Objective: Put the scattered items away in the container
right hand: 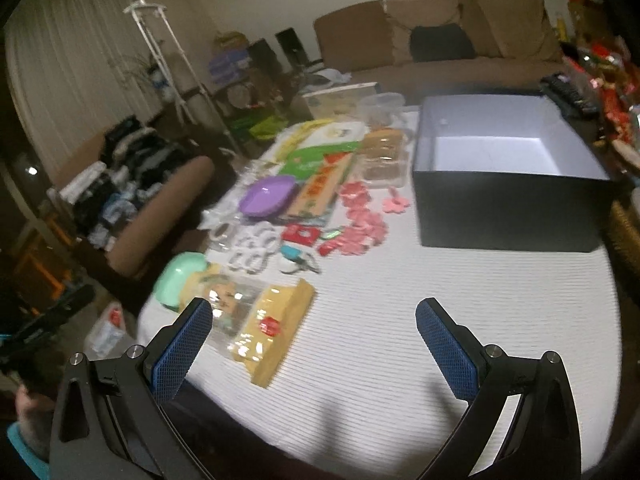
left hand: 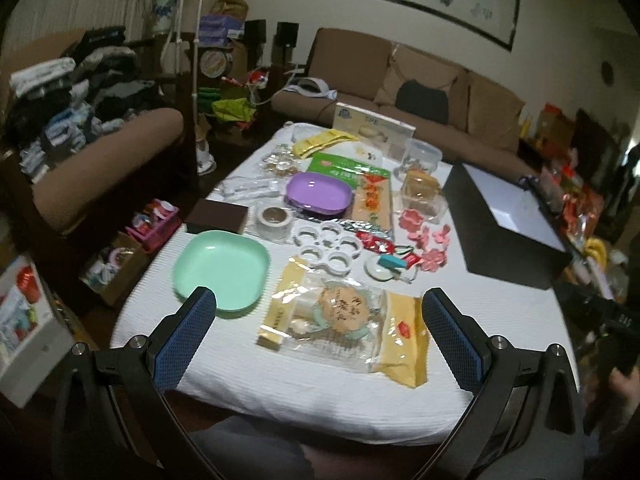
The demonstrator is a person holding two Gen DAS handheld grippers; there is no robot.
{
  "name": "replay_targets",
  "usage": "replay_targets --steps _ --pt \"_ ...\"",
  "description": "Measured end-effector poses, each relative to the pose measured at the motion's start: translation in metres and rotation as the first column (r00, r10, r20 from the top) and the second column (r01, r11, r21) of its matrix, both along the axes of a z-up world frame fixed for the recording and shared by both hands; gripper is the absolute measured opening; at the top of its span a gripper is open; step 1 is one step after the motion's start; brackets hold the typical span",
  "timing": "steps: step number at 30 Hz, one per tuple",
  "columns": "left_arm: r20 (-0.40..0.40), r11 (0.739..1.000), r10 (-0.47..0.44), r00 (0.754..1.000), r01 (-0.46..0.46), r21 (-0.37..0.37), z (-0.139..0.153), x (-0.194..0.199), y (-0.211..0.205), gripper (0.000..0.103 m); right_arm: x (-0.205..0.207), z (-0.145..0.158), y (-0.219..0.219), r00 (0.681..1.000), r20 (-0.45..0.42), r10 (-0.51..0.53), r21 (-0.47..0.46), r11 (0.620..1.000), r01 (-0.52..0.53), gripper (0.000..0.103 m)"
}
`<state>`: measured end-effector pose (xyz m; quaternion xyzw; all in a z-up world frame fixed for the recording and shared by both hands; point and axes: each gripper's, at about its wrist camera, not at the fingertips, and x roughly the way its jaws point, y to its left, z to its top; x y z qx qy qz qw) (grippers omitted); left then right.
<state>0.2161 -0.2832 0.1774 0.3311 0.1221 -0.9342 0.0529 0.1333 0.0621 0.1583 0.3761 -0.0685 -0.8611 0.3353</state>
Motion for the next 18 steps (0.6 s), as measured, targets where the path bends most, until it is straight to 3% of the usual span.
replay_targets --steps 6,18 --pt "0.024 0.999 -0.038 0.999 0.037 0.025 -0.017 -0.030 0.005 0.103 -0.002 -0.001 -0.015 0.997 -0.052 0.059 0.034 0.998 -0.057 0.103" --pt "0.060 0.997 0.033 0.998 -0.037 0.065 -0.030 -0.112 -0.003 0.103 -0.037 -0.026 -0.047 0.994 -0.053 0.099 0.124 0.988 -0.092 0.103"
